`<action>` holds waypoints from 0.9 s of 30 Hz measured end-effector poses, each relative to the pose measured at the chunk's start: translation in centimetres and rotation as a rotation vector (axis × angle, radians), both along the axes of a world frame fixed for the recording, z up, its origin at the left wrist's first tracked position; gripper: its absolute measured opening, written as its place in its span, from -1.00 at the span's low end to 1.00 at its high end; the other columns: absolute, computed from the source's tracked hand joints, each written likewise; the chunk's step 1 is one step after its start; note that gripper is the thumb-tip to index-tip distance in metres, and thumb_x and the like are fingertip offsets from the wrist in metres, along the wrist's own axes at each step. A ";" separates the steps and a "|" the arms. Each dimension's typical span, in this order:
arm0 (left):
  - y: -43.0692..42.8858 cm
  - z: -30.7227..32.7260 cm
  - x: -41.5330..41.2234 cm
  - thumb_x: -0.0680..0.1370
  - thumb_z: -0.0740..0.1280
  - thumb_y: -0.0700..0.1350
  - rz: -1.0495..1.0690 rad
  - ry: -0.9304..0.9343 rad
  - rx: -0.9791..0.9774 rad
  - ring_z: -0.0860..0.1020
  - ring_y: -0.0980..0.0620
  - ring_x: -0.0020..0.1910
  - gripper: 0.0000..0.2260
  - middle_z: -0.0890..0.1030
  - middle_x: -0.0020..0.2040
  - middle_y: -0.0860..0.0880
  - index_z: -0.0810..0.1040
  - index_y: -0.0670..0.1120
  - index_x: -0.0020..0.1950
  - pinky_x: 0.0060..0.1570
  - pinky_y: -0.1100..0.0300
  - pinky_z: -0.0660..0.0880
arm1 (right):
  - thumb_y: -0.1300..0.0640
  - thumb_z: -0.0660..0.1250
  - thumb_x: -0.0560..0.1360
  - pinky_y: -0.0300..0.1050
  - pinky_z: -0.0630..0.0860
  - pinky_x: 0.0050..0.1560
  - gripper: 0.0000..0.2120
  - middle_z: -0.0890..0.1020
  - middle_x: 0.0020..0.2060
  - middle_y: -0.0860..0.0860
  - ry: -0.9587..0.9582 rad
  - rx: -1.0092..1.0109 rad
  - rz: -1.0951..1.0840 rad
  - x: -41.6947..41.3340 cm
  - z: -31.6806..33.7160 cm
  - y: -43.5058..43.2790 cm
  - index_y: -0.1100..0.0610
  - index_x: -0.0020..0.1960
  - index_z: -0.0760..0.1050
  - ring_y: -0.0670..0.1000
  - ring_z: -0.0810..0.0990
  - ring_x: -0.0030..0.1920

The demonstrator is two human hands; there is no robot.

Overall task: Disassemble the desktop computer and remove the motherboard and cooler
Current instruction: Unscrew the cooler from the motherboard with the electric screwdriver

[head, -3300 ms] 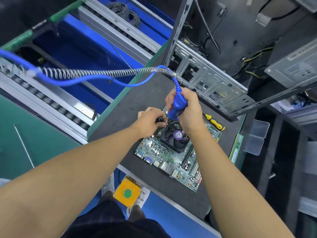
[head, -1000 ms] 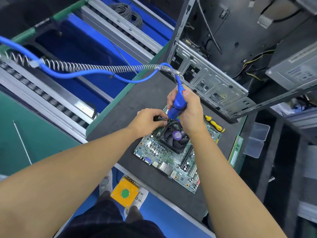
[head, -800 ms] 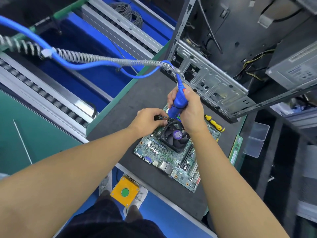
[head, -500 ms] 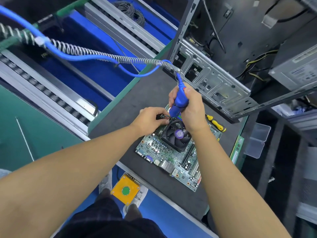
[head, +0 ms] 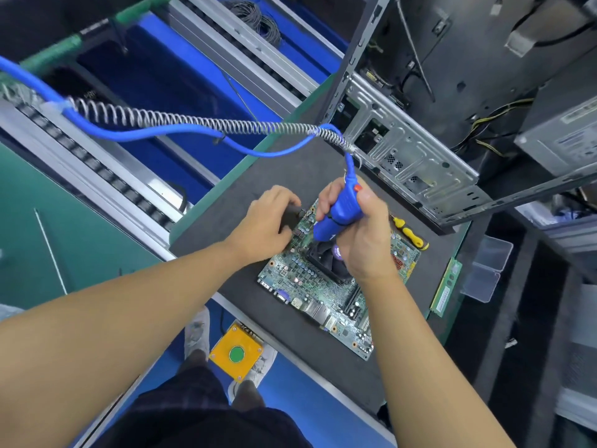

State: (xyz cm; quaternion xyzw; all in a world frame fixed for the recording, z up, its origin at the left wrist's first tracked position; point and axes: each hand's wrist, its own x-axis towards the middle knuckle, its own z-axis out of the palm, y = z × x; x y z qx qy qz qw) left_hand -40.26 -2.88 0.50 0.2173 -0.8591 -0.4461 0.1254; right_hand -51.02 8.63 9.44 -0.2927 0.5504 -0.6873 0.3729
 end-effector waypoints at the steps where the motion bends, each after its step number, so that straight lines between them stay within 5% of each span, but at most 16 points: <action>1: 0.1 0.0 0.6 0.34 0.28 -0.30 0.004 0.008 -0.059 0.46 -0.04 -0.03 -0.69 0.48 0.00 0.01 0.44 -0.06 0.04 0.02 -0.08 0.46 | -0.06 0.15 0.45 -0.02 0.31 -0.21 -0.74 0.50 -0.36 0.04 -0.009 0.005 -0.006 0.4 -0.1 0.1 0.07 -0.26 0.48 0.11 0.38 -0.29; 4: 1.0 0.0 1.9 0.32 0.32 -0.27 -0.100 0.005 -0.108 0.44 0.05 -0.21 -0.76 0.49 -0.17 0.08 0.48 -0.07 -0.04 -0.10 0.01 0.47 | -0.07 0.16 0.42 -0.02 0.30 -0.24 -0.73 0.48 -0.36 0.05 -0.039 0.014 -0.039 0.7 -0.2 0.4 0.13 -0.26 0.44 0.10 0.36 -0.29; 7: 2.2 -0.2 1.9 0.42 0.40 -0.21 -0.165 -0.004 -0.110 0.45 0.13 -0.15 -0.77 0.49 -0.12 0.12 0.57 -0.09 0.06 -0.03 0.15 0.40 | -0.05 0.16 0.39 -0.03 0.30 -0.23 -0.73 0.46 -0.35 0.08 -0.083 0.025 -0.061 0.6 0.0 0.3 0.18 -0.23 0.36 0.09 0.35 -0.30; 12: 2.9 -0.6 1.6 0.48 0.46 -0.19 -0.124 0.031 -0.076 0.51 -0.03 -0.13 -0.88 0.59 -0.15 0.00 0.62 -0.11 0.00 -0.05 0.10 0.45 | -0.05 0.16 0.38 -0.04 0.32 -0.21 -0.73 0.45 -0.35 0.09 -0.072 0.024 -0.056 0.6 0.3 0.4 0.18 -0.22 0.35 0.10 0.34 -0.30; 20: 3.0 -1.2 1.7 0.51 0.47 -0.12 -0.082 0.020 -0.071 0.50 0.02 -0.12 -0.91 0.62 -0.16 0.05 0.65 -0.07 -0.01 -0.08 0.11 0.45 | -0.05 0.14 0.42 0.03 0.27 -0.16 -0.74 0.47 -0.33 0.08 0.045 0.048 -0.040 0.5 -0.1 0.5 0.14 -0.24 0.40 0.12 0.35 -0.25; 24: 3.0 -1.1 1.7 0.50 0.48 -0.13 -0.042 0.013 -0.067 0.40 0.18 -0.17 -0.91 0.44 -0.28 0.25 0.67 -0.05 -0.02 -0.13 0.18 0.40 | -0.04 0.12 0.44 0.01 0.29 -0.20 -0.77 0.45 -0.31 0.08 0.091 0.059 0.009 1.0 -0.4 0.7 0.09 -0.24 0.42 0.13 0.34 -0.26; 27: 2.8 -1.0 1.4 0.49 0.48 -0.13 -0.045 -0.003 -0.058 0.33 0.24 -0.19 -0.91 0.40 -0.29 0.22 0.68 -0.05 -0.02 -0.14 0.19 0.37 | -0.02 0.11 0.45 0.05 0.26 -0.24 -0.79 0.47 -0.31 0.05 0.128 0.048 0.053 1.2 -0.6 0.7 0.04 -0.23 0.44 0.21 0.31 -0.28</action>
